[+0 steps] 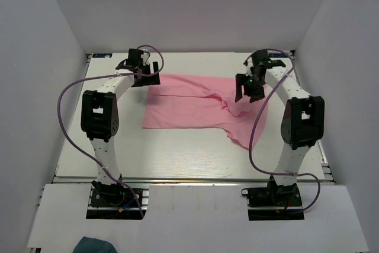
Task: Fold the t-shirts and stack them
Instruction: Fold the flattened tshirt in 1/3 of the way, then grap the side of the flattened tshirt closest away from the robot with both arms
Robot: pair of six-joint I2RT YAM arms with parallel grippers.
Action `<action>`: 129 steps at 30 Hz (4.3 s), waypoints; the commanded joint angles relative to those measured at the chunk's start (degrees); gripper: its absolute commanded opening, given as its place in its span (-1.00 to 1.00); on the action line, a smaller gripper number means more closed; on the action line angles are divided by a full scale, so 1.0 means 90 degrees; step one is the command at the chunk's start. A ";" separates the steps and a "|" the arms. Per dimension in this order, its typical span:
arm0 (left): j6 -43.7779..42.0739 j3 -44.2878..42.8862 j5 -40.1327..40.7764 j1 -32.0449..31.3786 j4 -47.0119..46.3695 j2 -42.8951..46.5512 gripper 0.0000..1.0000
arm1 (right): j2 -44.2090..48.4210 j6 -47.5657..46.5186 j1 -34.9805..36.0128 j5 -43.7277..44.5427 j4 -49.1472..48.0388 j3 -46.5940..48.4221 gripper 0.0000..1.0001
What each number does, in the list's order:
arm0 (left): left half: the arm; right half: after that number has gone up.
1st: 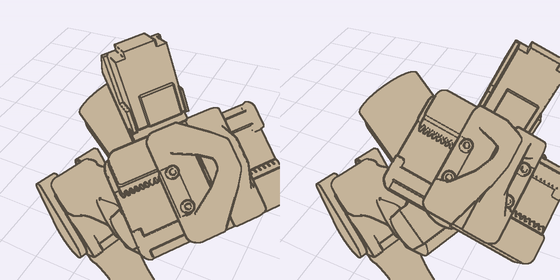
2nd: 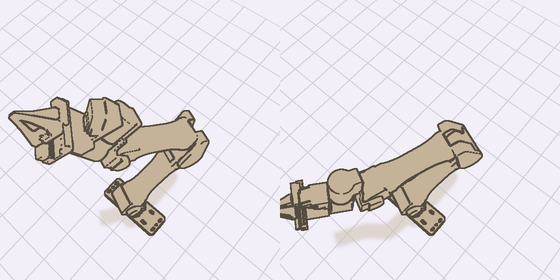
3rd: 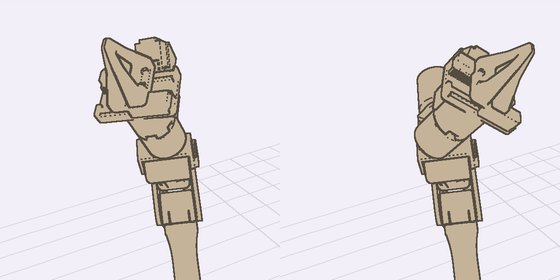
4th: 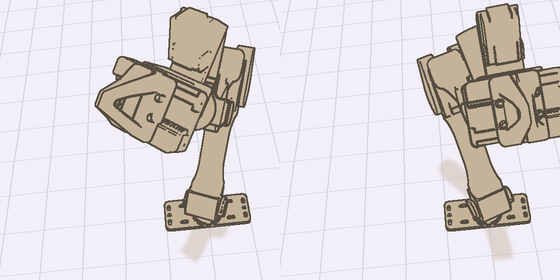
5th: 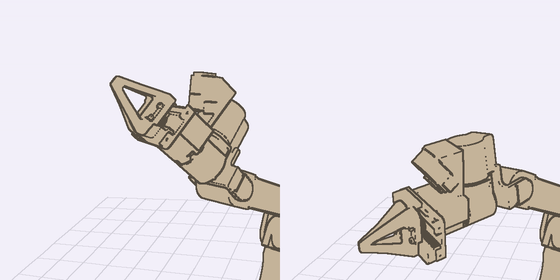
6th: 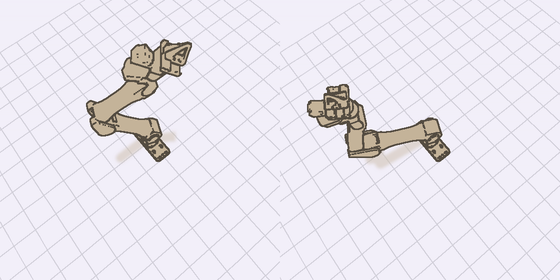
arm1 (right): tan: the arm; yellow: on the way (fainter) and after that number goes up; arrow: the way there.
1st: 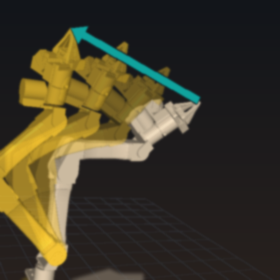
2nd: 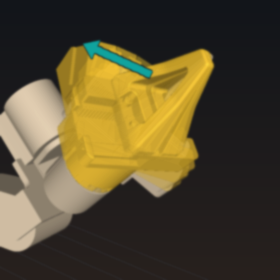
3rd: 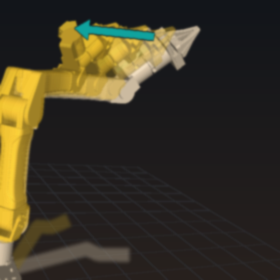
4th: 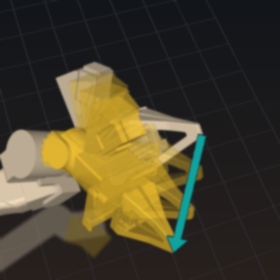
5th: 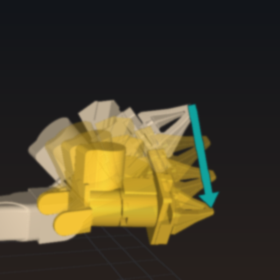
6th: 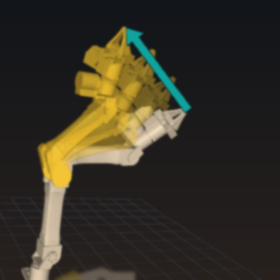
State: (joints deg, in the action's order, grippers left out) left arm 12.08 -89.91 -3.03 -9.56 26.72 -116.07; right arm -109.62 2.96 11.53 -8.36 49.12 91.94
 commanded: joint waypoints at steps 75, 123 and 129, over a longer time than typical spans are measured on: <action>-0.0180 -0.1006 -0.1265 0.0252 -0.0244 -0.1137 1.00 | 0.0051 0.0677 -0.1819 -0.1375 -0.2118 -0.0060 0.81; 0.1977 0.2527 0.1715 -0.0343 0.1747 0.2759 1.00 | 0.4093 0.0745 0.0152 0.0763 -0.2530 -0.4843 0.81; 0.2379 0.4363 0.1363 -0.0607 0.1261 0.3588 1.00 | 0.4524 0.0960 0.0652 0.0764 -0.2440 -0.5711 0.81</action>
State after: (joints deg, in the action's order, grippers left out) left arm 30.02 -54.48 9.96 -14.48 39.11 -89.84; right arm -71.70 9.98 15.88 -2.55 27.70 42.35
